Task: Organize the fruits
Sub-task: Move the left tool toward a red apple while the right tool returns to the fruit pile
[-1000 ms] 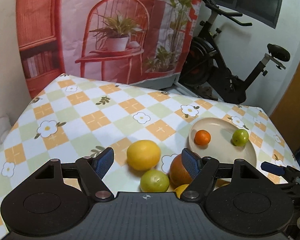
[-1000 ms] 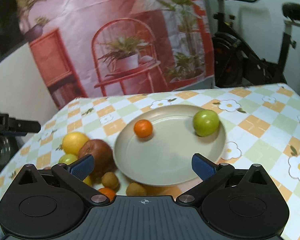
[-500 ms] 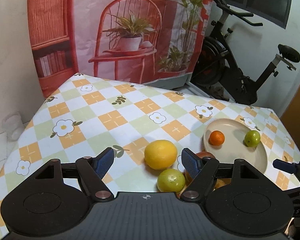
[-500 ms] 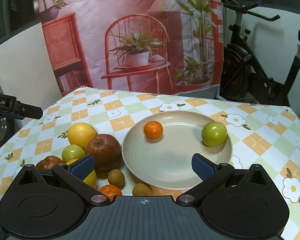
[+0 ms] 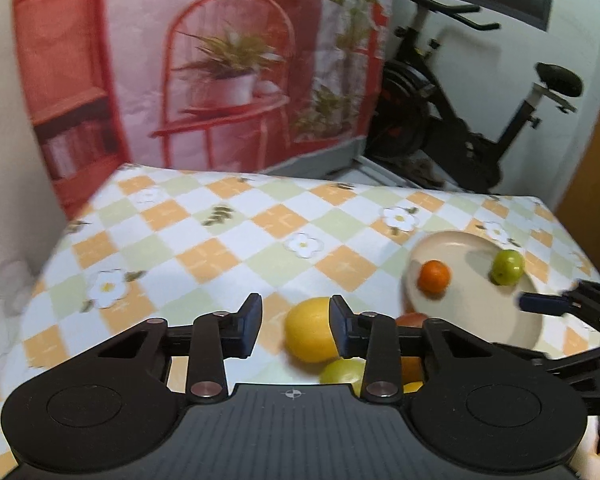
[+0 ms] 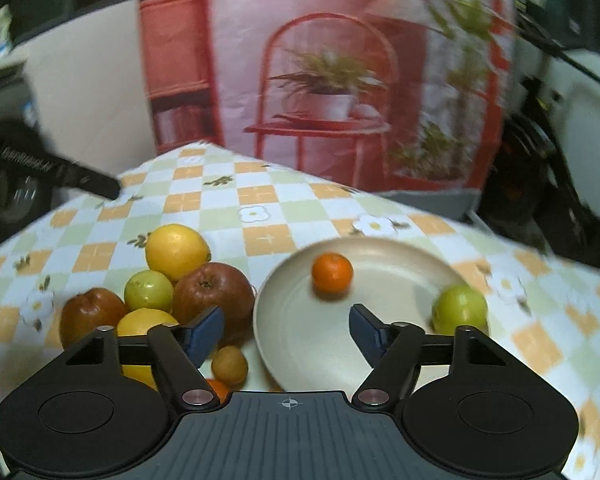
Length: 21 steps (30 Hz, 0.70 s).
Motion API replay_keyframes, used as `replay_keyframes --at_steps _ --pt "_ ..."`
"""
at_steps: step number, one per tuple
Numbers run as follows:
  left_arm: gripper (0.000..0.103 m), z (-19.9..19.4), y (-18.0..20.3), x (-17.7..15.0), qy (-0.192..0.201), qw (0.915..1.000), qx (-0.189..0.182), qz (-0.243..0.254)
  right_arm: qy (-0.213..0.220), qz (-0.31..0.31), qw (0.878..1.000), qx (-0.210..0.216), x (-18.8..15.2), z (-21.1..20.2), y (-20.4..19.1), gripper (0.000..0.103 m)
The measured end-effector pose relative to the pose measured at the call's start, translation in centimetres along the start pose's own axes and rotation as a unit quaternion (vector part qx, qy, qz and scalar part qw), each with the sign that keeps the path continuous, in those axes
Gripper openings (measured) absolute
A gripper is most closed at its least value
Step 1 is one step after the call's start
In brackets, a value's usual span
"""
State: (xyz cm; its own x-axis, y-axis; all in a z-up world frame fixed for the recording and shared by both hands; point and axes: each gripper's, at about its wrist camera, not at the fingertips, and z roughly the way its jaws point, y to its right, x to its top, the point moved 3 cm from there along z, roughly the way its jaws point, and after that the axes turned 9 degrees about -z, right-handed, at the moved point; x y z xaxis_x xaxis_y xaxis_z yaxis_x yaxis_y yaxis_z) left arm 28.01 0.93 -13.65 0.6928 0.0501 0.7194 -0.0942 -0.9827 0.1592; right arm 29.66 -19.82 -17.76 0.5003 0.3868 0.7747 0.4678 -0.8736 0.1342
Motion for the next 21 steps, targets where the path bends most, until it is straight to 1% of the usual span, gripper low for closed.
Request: replay_keyframes --at_steps 2,3,5,7,9,11,12,16,18,20,21 --pt "0.038 1.1 0.4 0.2 -0.015 0.9997 -0.020 -0.004 -0.006 -0.039 0.999 0.015 0.8 0.8 -0.4 0.059" --pt "0.038 1.8 0.7 0.3 -0.027 0.9991 -0.032 -0.004 -0.009 -0.058 0.998 0.020 1.1 1.2 -0.6 0.057" --pt "0.038 2.9 1.2 0.0 -0.044 0.9981 -0.044 -0.004 -0.017 -0.095 0.995 0.032 1.6 2.0 -1.3 0.054" --pt "0.037 3.9 1.6 -0.2 -0.060 0.9965 -0.058 -0.004 -0.023 -0.117 0.992 0.044 1.9 2.5 -2.0 0.051" --pt "0.036 4.5 1.8 -0.4 -0.073 0.9947 -0.072 -0.008 -0.029 -0.128 0.990 0.057 2.0 2.9 -2.4 0.050" --pt "0.032 4.9 2.0 -0.7 -0.084 0.9927 -0.086 -0.013 -0.033 -0.132 0.988 0.068 1.9 3.3 -2.7 0.049" --pt "0.031 5.1 2.1 -0.7 -0.088 0.9917 -0.092 -0.015 -0.034 -0.130 0.988 0.072 1.8 3.3 -2.8 0.049" --pt "0.031 5.9 2.0 -1.0 -0.105 0.9875 -0.113 -0.034 -0.033 -0.110 0.990 0.086 1.7 3.6 -2.7 0.043" --pt "0.031 6.4 2.1 -1.1 -0.114 0.9851 -0.121 -0.043 -0.034 -0.093 0.991 0.092 1.5 3.7 -2.6 0.042" --pt "0.031 6.8 2.1 -1.2 -0.122 0.9832 -0.128 -0.047 -0.035 -0.076 0.991 0.101 1.4 3.8 -2.5 0.038" --pt "0.031 6.9 2.0 -1.3 -0.125 0.9824 -0.130 -0.049 -0.035 -0.068 0.991 0.106 1.3 3.9 -2.4 0.038"
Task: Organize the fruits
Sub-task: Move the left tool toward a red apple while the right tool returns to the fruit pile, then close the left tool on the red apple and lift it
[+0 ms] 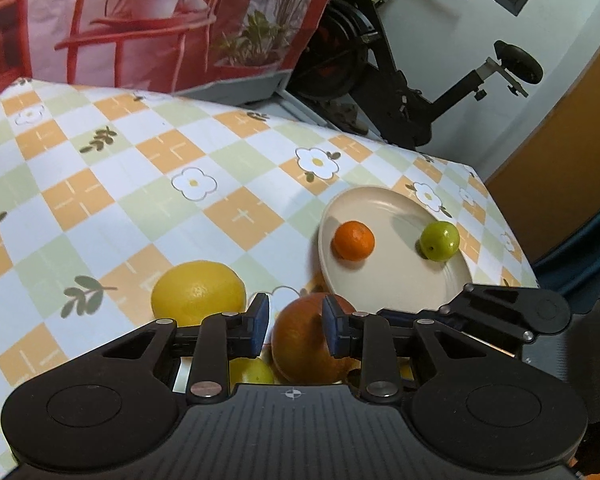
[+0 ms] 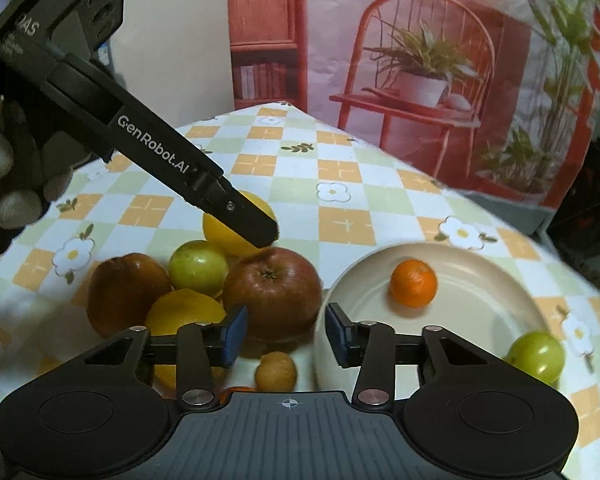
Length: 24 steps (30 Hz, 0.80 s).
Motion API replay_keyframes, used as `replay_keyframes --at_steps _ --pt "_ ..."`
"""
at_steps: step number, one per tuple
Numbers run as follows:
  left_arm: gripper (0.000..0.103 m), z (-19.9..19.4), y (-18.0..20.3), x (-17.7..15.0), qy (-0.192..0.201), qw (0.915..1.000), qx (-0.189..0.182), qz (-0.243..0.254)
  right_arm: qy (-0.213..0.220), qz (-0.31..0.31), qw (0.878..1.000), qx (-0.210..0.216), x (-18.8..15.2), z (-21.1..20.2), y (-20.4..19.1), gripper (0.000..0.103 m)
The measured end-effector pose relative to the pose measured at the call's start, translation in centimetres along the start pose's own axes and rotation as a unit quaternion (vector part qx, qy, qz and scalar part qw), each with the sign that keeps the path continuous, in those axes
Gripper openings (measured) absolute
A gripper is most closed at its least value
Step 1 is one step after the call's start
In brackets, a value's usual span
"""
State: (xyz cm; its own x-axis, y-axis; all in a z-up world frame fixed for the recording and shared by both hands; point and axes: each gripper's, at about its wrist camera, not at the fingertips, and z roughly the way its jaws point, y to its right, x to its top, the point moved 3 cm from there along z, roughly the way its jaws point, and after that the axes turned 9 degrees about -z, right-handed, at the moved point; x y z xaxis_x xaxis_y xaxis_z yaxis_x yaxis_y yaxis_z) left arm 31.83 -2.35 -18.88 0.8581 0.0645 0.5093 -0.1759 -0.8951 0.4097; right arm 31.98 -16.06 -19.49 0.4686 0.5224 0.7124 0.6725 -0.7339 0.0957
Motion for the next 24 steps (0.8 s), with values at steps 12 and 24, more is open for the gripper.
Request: replay_keyframes --at_steps 12,24 --pt "0.031 1.2 -0.8 -0.3 -0.023 0.9989 -0.035 -0.023 -0.001 0.155 0.988 0.009 -1.2 0.0 0.8 0.035" --pt "0.030 1.5 -1.2 -0.2 -0.028 0.9982 -0.050 -0.019 -0.001 0.193 0.981 0.013 -0.7 1.1 0.7 0.035"
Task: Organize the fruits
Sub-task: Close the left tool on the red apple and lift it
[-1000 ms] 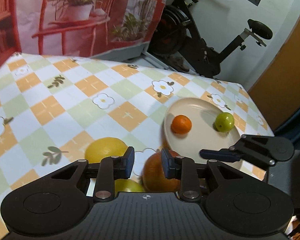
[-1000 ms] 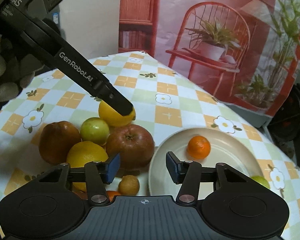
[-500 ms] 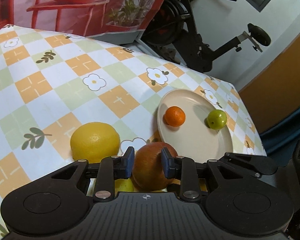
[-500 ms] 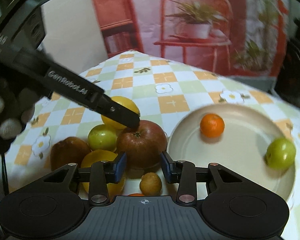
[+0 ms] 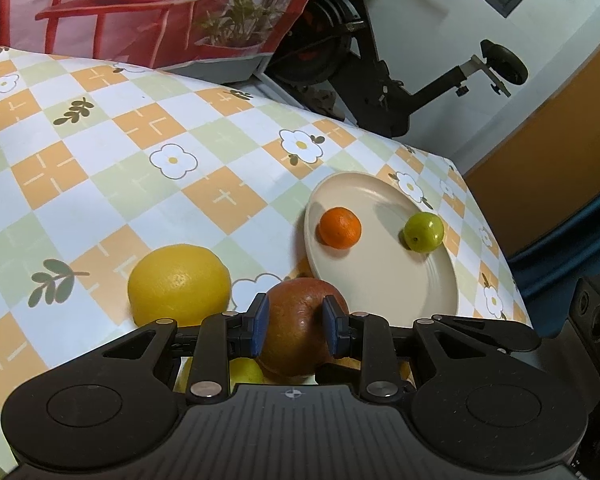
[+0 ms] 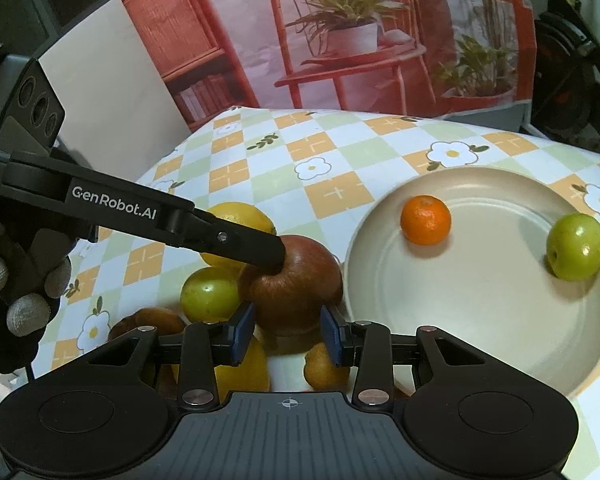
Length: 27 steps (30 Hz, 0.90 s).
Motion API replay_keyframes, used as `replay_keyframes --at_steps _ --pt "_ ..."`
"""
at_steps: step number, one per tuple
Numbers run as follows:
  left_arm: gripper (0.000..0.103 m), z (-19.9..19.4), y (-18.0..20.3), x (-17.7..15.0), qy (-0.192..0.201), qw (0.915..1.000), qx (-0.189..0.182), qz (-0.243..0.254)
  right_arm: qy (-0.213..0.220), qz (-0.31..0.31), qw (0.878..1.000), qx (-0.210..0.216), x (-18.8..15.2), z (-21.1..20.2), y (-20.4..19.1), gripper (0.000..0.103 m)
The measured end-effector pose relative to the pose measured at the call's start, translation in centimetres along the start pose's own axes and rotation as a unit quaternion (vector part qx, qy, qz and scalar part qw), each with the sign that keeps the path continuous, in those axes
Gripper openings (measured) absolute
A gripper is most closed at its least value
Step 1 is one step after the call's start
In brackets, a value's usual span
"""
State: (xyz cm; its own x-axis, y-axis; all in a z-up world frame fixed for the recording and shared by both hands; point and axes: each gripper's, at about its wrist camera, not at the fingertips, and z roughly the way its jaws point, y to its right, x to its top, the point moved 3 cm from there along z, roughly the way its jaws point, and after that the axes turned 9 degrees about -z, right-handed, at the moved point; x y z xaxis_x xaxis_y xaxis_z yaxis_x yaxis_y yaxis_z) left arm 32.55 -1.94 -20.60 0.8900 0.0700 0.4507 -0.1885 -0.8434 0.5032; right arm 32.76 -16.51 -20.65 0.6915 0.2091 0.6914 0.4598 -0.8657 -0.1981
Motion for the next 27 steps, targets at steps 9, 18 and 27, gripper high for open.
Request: replay_keyframes --at_steps 9,18,27 --pt "0.030 -0.4 -1.2 0.9 0.012 0.9998 0.006 -0.014 0.009 -0.008 1.000 -0.003 1.0 1.4 -0.4 0.040" --pt "0.031 -0.1 -1.5 1.0 0.004 0.9999 -0.007 -0.015 0.012 -0.004 1.000 -0.006 1.3 2.6 -0.2 0.056" --pt "0.033 -0.2 -2.0 1.1 0.000 0.9998 -0.012 -0.015 0.023 0.000 1.000 -0.016 1.9 3.6 -0.7 0.066"
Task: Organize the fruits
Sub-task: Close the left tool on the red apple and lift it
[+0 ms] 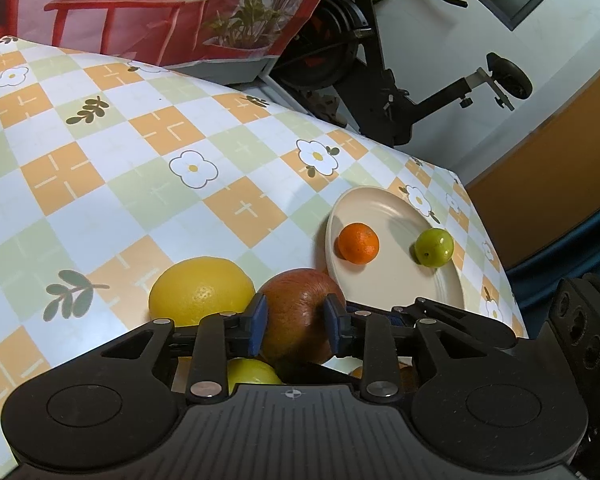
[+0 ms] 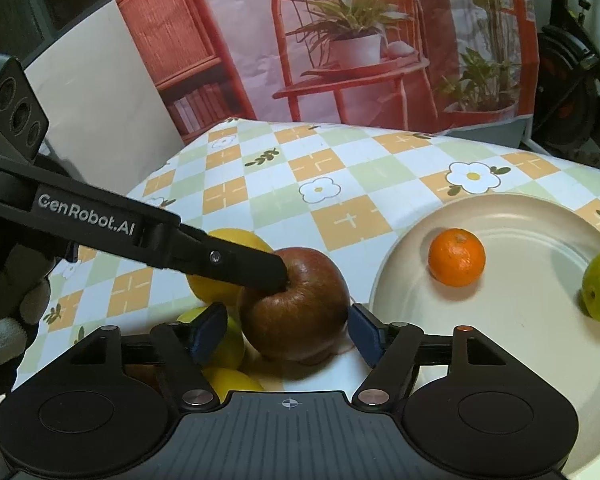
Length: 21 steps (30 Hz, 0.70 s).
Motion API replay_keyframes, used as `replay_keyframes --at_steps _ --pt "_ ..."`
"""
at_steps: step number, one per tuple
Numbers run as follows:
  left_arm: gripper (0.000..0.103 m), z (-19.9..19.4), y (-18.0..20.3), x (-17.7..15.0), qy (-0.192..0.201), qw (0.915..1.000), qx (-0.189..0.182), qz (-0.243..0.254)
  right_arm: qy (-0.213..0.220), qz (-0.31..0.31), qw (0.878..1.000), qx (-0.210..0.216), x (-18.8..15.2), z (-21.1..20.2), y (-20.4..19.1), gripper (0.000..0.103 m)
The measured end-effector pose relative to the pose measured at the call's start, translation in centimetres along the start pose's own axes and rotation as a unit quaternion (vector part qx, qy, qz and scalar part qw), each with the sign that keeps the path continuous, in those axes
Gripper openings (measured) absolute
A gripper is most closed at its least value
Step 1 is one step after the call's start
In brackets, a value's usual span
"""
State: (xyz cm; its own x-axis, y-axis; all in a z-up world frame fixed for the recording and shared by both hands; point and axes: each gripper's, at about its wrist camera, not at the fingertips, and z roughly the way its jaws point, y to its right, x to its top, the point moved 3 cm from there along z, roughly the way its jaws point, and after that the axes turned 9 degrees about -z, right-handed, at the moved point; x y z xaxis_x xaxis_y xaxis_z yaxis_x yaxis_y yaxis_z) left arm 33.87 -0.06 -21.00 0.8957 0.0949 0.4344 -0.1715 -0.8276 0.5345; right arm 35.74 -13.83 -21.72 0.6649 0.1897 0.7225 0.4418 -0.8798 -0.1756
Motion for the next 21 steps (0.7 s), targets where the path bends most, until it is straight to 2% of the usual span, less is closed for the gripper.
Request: replay_keyframes --at_steps 3,8,21 --pt "0.033 0.0 -0.1 0.1 0.001 1.0000 -0.001 -0.002 0.004 0.011 1.000 -0.003 0.2 0.3 0.2 0.065" --pt "0.033 0.0 -0.4 0.1 0.002 0.9999 -0.005 -0.009 0.010 0.017 1.000 -0.012 0.1 0.4 0.4 0.058" --pt "0.033 -0.7 1.2 0.0 0.011 0.9999 -0.008 0.008 0.043 0.021 0.999 -0.015 -0.2 -1.6 0.6 0.057"
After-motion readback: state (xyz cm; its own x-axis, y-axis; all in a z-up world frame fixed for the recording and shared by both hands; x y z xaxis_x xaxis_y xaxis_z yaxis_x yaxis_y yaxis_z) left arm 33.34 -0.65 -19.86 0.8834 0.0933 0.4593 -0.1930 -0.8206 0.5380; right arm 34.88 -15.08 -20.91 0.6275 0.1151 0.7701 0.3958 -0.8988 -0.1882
